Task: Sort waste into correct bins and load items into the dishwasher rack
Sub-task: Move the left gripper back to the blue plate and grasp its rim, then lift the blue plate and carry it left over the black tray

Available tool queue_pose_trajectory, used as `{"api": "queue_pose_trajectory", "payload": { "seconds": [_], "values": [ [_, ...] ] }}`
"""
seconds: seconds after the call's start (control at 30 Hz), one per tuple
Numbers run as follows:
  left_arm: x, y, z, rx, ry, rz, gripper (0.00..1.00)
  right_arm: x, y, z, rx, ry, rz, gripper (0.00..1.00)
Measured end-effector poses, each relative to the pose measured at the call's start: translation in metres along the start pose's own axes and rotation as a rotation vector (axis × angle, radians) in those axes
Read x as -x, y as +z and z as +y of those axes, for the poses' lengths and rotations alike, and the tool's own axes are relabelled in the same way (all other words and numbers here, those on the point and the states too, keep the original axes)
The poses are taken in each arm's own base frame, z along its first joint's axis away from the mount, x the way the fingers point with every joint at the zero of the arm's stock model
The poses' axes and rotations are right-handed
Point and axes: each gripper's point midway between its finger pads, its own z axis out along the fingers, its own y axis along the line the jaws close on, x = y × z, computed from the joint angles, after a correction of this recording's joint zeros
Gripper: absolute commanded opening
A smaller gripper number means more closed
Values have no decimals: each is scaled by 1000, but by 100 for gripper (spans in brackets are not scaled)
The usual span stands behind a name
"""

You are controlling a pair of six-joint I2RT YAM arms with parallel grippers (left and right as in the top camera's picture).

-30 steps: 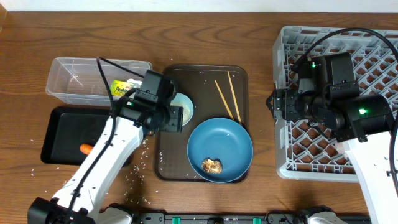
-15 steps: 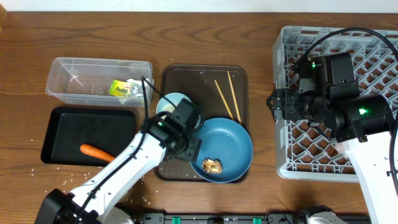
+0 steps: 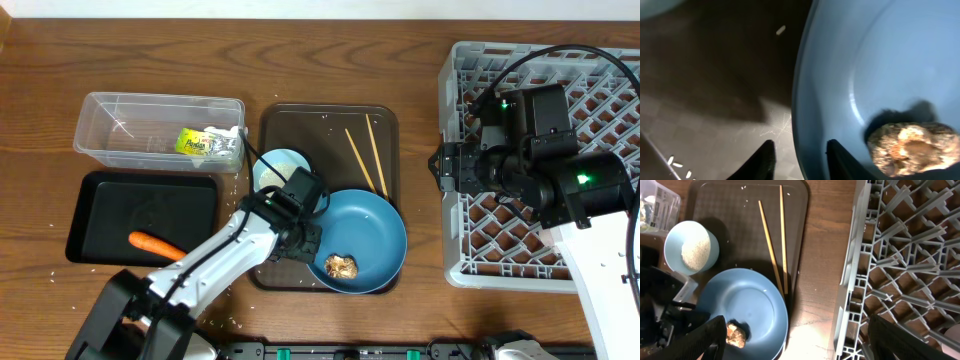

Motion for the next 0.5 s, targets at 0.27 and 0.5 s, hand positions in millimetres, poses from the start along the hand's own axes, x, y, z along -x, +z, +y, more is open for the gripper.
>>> {"api": "queue_pose_trajectory", "payload": {
  "seconds": [0.27,0.5],
  "values": [
    [3,2,-1,-4,56,-10,6,0,0,0,0,0,0,84],
    [3,1,-2,-16,81,-7,6,-2,0,0,-2,1,9,84]
  ]
}}
